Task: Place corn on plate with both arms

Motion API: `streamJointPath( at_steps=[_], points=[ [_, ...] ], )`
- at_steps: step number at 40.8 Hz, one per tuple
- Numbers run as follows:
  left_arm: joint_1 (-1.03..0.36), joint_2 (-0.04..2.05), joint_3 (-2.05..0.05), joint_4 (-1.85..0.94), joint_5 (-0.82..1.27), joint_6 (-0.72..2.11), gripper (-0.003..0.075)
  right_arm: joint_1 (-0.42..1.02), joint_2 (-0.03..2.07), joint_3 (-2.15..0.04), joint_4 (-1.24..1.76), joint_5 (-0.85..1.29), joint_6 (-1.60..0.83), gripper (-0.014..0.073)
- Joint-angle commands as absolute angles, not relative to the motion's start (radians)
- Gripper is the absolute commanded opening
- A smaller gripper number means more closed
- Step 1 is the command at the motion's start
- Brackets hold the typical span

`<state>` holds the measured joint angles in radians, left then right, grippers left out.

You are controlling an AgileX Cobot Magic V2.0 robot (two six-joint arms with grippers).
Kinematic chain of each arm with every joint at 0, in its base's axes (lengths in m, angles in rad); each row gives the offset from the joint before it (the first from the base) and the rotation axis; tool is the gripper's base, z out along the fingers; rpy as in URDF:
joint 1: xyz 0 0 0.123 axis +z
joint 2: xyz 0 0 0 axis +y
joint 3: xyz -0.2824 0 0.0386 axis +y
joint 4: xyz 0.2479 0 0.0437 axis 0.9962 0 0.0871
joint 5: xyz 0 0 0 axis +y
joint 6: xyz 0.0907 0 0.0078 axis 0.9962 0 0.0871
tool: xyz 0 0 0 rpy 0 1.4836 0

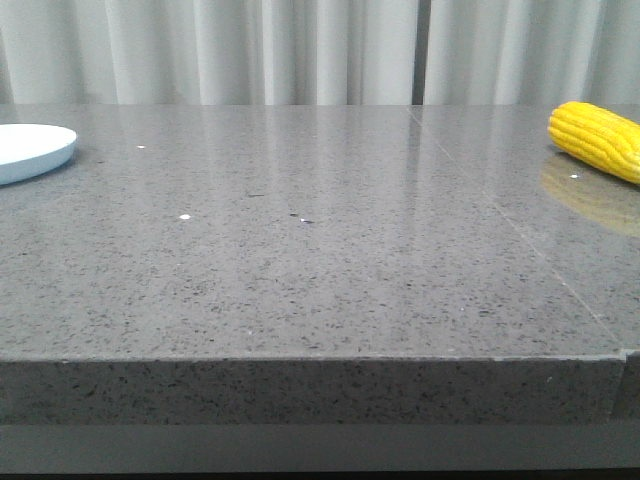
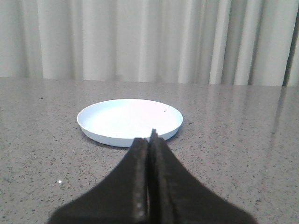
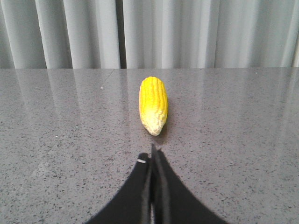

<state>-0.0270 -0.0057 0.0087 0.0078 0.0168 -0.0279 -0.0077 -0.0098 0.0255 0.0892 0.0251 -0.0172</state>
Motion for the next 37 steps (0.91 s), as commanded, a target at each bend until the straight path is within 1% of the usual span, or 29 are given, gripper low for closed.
streamJointPath(
  at_steps=[1,32,37],
  points=[
    [-0.027,-0.023,0.032,0.0,-0.064,-0.036,-0.002,-0.009,-0.028,0.004,0.091,-0.063,-0.02,-0.0062],
    [-0.027,-0.023,0.032,0.0,-0.079,-0.036,-0.002,-0.009,-0.028,0.004,0.091,-0.087,-0.02,-0.0062],
    [-0.027,-0.023,-0.002,0.0,-0.097,-0.036,-0.002,-0.009,-0.028,-0.04,0.091,-0.108,-0.02,-0.0062]
  ],
)
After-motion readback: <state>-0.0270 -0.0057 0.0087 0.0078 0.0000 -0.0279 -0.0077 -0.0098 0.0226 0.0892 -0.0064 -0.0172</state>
